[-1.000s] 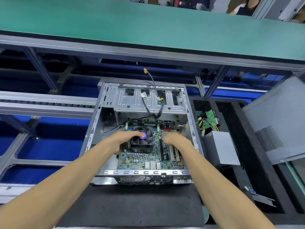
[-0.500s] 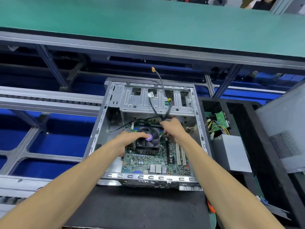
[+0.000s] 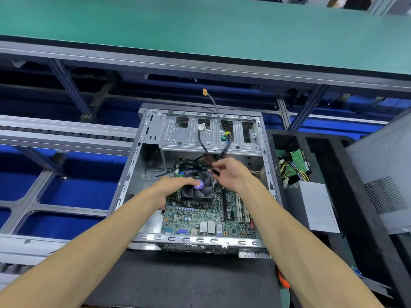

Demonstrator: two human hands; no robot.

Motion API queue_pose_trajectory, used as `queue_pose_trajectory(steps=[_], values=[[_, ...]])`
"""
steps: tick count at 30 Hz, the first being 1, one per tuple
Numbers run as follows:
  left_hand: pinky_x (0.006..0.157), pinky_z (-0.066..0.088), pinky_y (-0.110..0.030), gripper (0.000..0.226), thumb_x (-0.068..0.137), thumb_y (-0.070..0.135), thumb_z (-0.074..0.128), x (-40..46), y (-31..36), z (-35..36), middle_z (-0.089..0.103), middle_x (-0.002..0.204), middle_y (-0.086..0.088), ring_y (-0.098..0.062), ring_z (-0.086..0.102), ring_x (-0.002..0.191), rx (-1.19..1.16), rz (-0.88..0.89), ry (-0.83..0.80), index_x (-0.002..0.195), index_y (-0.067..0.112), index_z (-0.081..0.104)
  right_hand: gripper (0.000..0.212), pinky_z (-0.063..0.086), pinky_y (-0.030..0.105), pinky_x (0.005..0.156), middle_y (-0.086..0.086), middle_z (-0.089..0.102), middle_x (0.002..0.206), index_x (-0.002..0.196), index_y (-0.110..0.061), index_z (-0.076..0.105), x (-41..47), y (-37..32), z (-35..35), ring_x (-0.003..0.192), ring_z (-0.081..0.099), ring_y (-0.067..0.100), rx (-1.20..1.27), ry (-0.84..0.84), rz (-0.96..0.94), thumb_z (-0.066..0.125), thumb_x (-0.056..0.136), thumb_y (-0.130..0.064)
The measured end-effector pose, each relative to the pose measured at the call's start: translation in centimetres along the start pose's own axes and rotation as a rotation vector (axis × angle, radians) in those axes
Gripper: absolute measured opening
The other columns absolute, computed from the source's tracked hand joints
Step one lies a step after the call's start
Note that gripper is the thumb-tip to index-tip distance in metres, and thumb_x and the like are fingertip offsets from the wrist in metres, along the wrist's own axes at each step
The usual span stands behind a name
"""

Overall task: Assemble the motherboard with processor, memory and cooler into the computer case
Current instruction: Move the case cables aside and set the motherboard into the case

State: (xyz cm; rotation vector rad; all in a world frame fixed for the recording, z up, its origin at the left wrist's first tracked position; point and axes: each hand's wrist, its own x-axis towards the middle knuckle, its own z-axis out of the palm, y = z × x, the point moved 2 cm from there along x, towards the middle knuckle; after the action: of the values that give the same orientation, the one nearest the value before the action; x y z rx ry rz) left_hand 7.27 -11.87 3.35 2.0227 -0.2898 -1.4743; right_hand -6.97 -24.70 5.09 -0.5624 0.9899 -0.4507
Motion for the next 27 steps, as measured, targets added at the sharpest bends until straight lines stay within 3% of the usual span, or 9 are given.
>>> queue_pose_trajectory(steps=[4, 7, 11, 12, 15, 17, 22, 25, 27], values=[[0.095, 0.037, -0.046, 0.111, 0.042, 0.056, 0.094, 0.0, 0.0, -0.1, 0.042, 0.147, -0.004, -0.026, 0.042, 0.127, 0.001, 0.014, 0.013, 0.136, 0.017, 0.052, 0.026, 0.050, 0.039, 0.091, 0.019, 0.061, 0.127, 0.113, -0.001, 0.048, 0.1, 0.0, -0.5, 0.118, 0.061, 0.029, -0.242, 0.121, -0.027, 0.035, 0.097, 0.014], [0.102, 0.042, -0.047, 0.118, 0.034, 0.058, 0.093, 0.0, 0.1, -0.2, 0.044, 0.145, -0.005, -0.028, 0.045, 0.127, 0.018, 0.008, 0.010, 0.137, 0.018, 0.051, 0.028, 0.043, 0.035, 0.074, 0.021, 0.055, 0.117, 0.127, 0.001, 0.042, -0.6, -0.5, -1.4, 0.095, 0.058, 0.029, -0.892, 0.323, -0.161, 0.039, 0.099, -0.001], [0.101, 0.042, -0.050, 0.114, 0.036, 0.058, 0.092, -0.3, 0.2, -0.1, 0.044, 0.145, -0.005, -0.031, 0.046, 0.126, 0.046, -0.006, 0.016, 0.135, 0.019, 0.051, 0.055, 0.042, 0.043, 0.097, 0.030, 0.037, 0.146, 0.144, 0.008, 0.033, -1.4, -0.6, -1.7, 0.128, 0.044, 0.040, -1.663, 0.393, -0.020, 0.045, 0.099, -0.022], [0.098, 0.041, -0.049, 0.107, 0.039, 0.058, 0.092, -0.4, 0.2, -0.1, 0.043, 0.145, -0.005, -0.031, 0.045, 0.125, 0.055, -0.008, 0.012, 0.132, 0.021, 0.053, 0.052, 0.046, 0.042, 0.096, 0.029, 0.043, 0.143, 0.142, 0.008, 0.039, -1.8, -0.4, -1.5, 0.123, 0.050, 0.037, -1.776, 0.352, 0.050, 0.044, 0.100, -0.024], [0.091, 0.040, -0.047, 0.098, 0.046, 0.057, 0.092, -0.2, 0.2, -0.2, 0.042, 0.145, -0.002, -0.029, 0.043, 0.117, 0.068, -0.024, 0.006, 0.131, 0.024, 0.053, 0.027, 0.046, 0.029, 0.062, 0.014, 0.066, 0.097, 0.089, -0.004, 0.063, -2.2, 0.0, -1.3, 0.064, 0.055, 0.022, -1.843, 0.229, 0.068, 0.043, 0.098, -0.019], [0.087, 0.040, -0.045, 0.097, 0.048, 0.057, 0.091, -0.2, 0.2, -0.3, 0.042, 0.145, -0.003, -0.030, 0.043, 0.115, 0.088, -0.027, 0.005, 0.131, 0.024, 0.053, 0.028, 0.046, 0.030, 0.064, 0.010, 0.061, 0.082, 0.072, -0.007, 0.055, -2.4, 0.1, -1.7, 0.058, 0.048, 0.021, -1.900, 0.188, 0.107, 0.041, 0.096, -0.013], [0.090, 0.040, -0.049, 0.099, 0.047, 0.058, 0.091, -0.3, 0.4, -0.3, 0.037, 0.151, -0.003, -0.033, 0.041, 0.124, 0.102, -0.038, -0.005, 0.131, 0.025, 0.049, 0.041, 0.051, 0.042, 0.100, 0.017, 0.059, 0.139, 0.133, 0.004, 0.056, -3.4, 0.7, -2.4, 0.119, 0.063, 0.033, -1.863, 0.201, 0.196, 0.031, 0.100, -0.001], [0.091, 0.041, -0.050, 0.095, 0.046, 0.059, 0.091, -0.4, 0.4, -0.2, 0.038, 0.151, -0.002, -0.032, 0.043, 0.122, 0.104, -0.036, -0.003, 0.126, 0.028, 0.051, 0.037, 0.048, 0.042, 0.094, 0.019, 0.058, 0.120, 0.127, 0.006, 0.055, -4.1, 0.8, -2.4, 0.094, 0.060, 0.030, -1.792, 0.195, 0.187, 0.030, 0.101, 0.004], [0.089, 0.039, -0.049, 0.081, 0.047, 0.058, 0.092, -0.6, 0.3, -0.2, 0.038, 0.150, -0.001, -0.030, 0.041, 0.115, 0.092, -0.033, -0.009, 0.111, 0.028, 0.053, 0.021, 0.045, 0.036, 0.079, 0.015, 0.050, 0.101, 0.098, -0.002, 0.054, -3.9, 1.1, -2.8, 0.069, 0.047, 0.019, -1.661, 0.250, 0.157, 0.033, 0.102, 0.000]])
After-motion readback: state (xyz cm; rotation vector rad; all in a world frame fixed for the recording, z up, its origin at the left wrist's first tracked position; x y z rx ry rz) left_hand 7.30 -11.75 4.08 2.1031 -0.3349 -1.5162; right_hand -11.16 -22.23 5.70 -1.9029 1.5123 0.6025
